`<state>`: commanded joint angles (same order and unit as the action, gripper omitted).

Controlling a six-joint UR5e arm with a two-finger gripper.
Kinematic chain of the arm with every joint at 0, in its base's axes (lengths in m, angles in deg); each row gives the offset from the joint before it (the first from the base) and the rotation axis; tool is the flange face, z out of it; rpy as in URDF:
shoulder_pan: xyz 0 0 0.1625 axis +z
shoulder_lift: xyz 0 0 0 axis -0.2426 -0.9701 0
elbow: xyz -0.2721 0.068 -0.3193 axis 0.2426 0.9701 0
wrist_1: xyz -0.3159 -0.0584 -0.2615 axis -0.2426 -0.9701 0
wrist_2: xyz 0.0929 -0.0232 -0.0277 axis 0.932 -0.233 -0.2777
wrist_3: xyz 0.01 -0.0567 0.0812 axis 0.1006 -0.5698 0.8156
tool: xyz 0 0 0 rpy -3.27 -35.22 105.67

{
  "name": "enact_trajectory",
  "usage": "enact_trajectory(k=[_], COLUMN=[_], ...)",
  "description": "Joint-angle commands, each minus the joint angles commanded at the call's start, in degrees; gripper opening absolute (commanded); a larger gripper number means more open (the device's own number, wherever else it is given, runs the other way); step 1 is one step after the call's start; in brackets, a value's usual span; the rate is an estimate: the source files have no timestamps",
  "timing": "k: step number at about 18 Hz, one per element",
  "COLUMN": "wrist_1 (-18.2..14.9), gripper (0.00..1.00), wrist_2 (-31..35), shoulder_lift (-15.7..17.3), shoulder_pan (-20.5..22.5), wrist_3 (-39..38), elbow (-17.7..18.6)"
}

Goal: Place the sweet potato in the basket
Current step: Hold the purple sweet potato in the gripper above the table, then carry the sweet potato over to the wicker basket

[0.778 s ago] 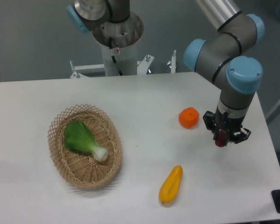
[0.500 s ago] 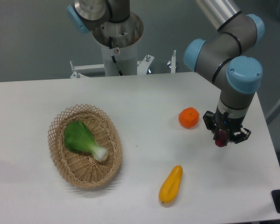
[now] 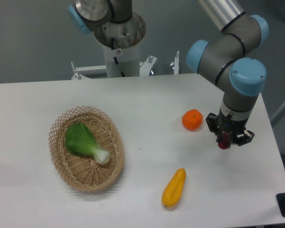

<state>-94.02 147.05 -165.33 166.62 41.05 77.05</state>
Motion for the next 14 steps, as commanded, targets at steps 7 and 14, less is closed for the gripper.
enact_trajectory(k=[7,14], wrist_1=[0.09,0.26], gripper=[0.20,0.20], wrist_2=[-0.70,-0.88], shoulder_lift=[0.26,1.84], shoulder_pan=[-3.95,-9.84], wrist_3=[-3.86,-8.17], elbow=[0.17,2.46])
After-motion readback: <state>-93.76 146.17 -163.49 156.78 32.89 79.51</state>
